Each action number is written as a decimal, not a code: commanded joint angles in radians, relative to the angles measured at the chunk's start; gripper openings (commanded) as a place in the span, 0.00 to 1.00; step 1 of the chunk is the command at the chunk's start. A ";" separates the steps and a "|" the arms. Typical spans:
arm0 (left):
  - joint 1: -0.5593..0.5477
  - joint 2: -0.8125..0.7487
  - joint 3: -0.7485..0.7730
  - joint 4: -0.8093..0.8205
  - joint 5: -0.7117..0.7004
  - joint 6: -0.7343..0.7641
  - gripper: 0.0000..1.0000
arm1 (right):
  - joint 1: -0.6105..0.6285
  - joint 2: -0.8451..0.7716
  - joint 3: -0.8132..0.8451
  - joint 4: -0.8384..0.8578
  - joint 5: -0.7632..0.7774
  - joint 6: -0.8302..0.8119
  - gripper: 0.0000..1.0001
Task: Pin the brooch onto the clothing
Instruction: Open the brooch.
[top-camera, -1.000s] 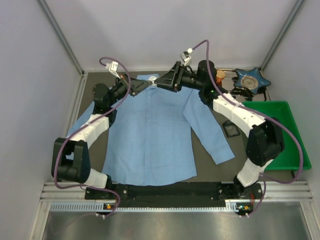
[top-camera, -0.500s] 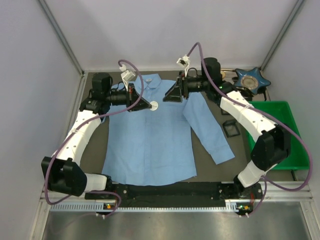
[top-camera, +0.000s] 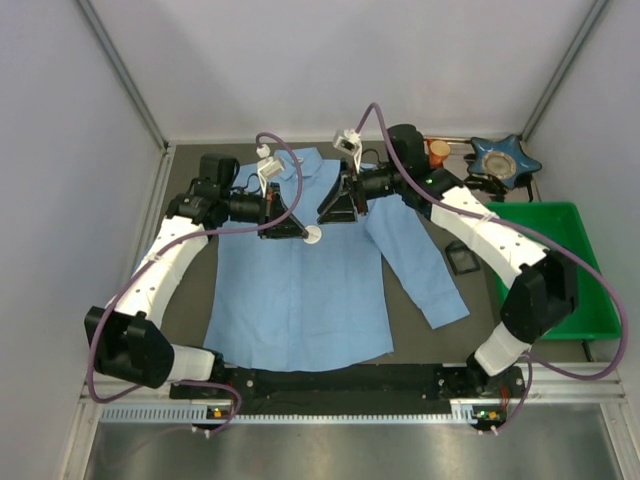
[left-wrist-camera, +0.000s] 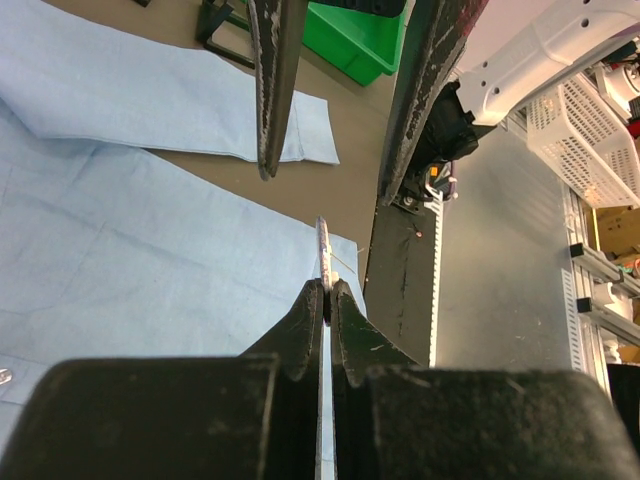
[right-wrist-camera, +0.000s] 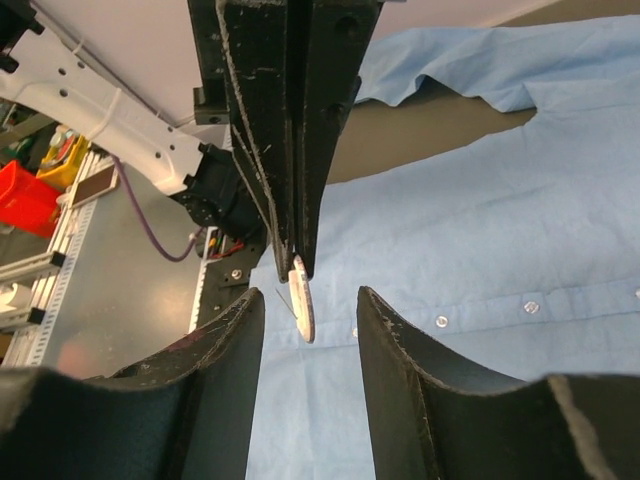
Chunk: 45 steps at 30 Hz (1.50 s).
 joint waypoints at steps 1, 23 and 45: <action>-0.002 -0.007 0.036 -0.013 0.053 0.039 0.00 | 0.019 -0.020 -0.001 -0.017 -0.071 -0.060 0.43; -0.004 -0.020 0.024 -0.014 0.082 0.059 0.00 | 0.071 0.039 0.050 -0.145 -0.039 -0.173 0.03; 0.188 -0.222 -0.358 0.946 0.047 -0.740 0.58 | 0.028 0.092 0.085 0.229 -0.098 0.310 0.00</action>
